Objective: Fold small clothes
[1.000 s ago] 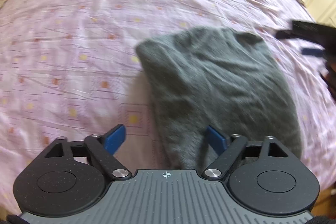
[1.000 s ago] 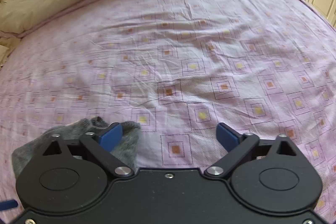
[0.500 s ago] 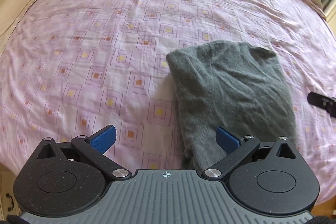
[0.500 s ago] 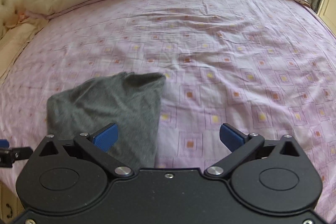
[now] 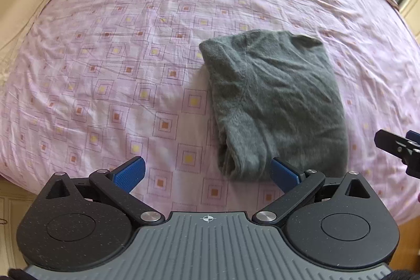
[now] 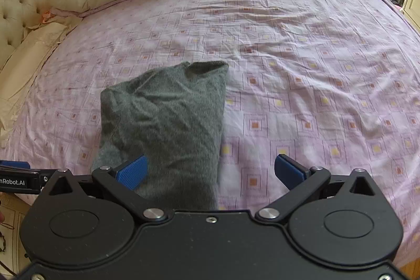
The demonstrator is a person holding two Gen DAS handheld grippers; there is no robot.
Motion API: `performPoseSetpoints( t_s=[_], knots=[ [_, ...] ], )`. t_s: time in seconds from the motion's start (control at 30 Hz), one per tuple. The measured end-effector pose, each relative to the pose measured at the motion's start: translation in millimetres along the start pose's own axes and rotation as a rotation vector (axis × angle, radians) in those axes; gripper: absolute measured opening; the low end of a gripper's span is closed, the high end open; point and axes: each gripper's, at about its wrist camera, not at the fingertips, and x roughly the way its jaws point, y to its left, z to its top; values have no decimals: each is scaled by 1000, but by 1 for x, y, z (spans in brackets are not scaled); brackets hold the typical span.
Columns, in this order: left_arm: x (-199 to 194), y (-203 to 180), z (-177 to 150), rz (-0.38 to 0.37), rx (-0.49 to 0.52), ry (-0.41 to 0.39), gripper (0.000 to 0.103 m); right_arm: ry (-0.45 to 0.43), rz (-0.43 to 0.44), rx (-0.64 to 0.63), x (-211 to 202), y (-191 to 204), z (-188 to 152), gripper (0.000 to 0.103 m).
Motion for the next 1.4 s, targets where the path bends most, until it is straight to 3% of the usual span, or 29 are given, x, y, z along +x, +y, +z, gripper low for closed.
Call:
performPoseSetpoints(
  t_s=[0.73,0.97,1.4],
  knots=[
    [-37,-11,-11,23,-11,-49,101,30,-81,-54,-31,7,-11,102],
    [-33,-7,-13,8,-43,-14,101,63,-86,-27,-24,6,-9,102],
    [-24,-4,-20,54,-35,10,101,110,-119,-42,-16,15,-9,102]
  ],
)
